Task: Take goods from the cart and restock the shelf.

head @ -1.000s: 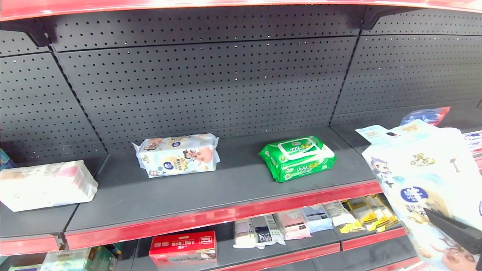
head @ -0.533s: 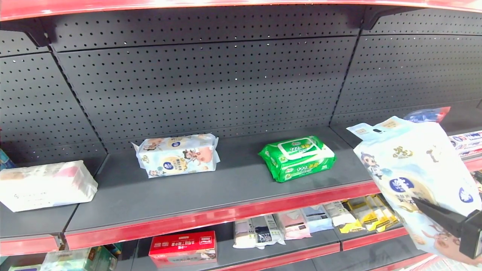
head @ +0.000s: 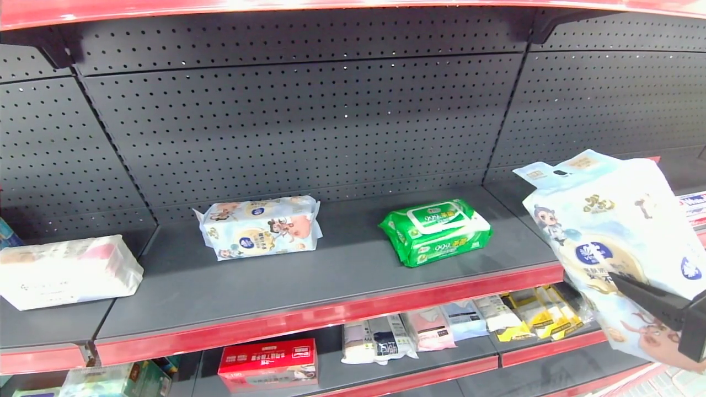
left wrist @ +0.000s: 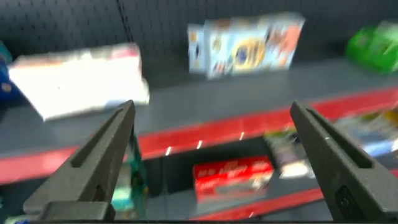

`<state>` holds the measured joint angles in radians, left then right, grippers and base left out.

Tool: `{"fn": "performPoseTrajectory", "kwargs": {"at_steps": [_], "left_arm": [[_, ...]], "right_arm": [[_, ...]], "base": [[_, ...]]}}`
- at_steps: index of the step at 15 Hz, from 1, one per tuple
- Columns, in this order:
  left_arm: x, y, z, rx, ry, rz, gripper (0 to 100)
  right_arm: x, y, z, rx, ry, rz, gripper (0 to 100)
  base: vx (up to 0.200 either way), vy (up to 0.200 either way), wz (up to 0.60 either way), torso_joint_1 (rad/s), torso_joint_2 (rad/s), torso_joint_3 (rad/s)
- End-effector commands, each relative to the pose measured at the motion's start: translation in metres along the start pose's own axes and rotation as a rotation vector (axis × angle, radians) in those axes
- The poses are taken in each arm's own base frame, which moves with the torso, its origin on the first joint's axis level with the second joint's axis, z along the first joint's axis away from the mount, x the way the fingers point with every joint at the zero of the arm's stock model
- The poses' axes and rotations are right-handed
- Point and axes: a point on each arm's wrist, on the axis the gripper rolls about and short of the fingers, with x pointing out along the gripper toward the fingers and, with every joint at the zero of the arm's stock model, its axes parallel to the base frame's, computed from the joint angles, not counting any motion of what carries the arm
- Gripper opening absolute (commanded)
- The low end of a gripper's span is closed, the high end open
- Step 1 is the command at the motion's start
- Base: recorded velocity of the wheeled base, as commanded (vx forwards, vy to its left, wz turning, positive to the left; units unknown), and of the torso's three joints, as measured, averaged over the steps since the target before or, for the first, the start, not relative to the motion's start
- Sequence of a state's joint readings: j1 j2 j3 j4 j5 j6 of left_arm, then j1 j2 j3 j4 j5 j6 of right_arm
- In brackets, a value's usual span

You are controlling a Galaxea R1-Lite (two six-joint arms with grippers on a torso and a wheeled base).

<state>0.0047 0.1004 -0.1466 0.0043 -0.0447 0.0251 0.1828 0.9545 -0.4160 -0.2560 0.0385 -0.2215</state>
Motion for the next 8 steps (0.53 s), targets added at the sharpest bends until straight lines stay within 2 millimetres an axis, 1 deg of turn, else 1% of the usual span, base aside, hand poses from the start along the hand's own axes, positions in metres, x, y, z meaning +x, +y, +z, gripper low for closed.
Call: {"fn": "performPoseTrajectory", "kwargs": {"at_steps": [1, 2, 3, 4, 5, 6, 8], "left_arm": [[0.061, 0.004, 0.077, -0.094, 0.184, -0.035, 100], [0.062, 0.004, 0.068, -0.057, 0.214, -0.028, 100], [0.067, 0.007, 0.056, 0.046, 0.281, 0.068, 100], [0.086, 0.011, 0.055, 0.036, 0.347, 0.138, 100], [0.096, 0.012, 0.055, 0.029, 0.344, 0.125, 100], [0.113, 0.011, 0.053, 0.029, 0.341, 0.036, 100], [0.137, 0.011, 0.055, 0.017, 0.319, -0.112, 100]], "right_arm": [[0.001, 0.002, -0.007, 0.000, 0.026, 0.007, 0], [0.000, 0.002, -0.010, -0.003, 0.034, 0.010, 0], [-0.002, 0.004, -0.017, -0.006, 0.045, 0.013, 0], [-0.002, 0.005, -0.022, -0.005, 0.065, 0.018, 0], [0.000, 0.005, -0.023, -0.001, 0.074, 0.019, 0], [0.004, 0.005, -0.024, 0.004, 0.094, 0.022, 0], [0.004, 0.006, -0.025, 0.003, 0.095, 0.026, 0]], "base": [[0.000, 0.000, 0.00, 0.000, 0.00, 0.000], [0.000, 0.000, 0.00, 0.000, 0.00, 0.000], [0.000, 0.000, 0.00, 0.000, 0.00, 0.000], [0.000, 0.000, 0.00, 0.000, 0.00, 0.000], [0.000, 0.000, 0.00, 0.000, 0.00, 0.000], [0.000, 0.000, 0.00, 0.000, 0.00, 0.000], [0.000, 0.000, 0.00, 0.000, 0.00, 0.000]]}}
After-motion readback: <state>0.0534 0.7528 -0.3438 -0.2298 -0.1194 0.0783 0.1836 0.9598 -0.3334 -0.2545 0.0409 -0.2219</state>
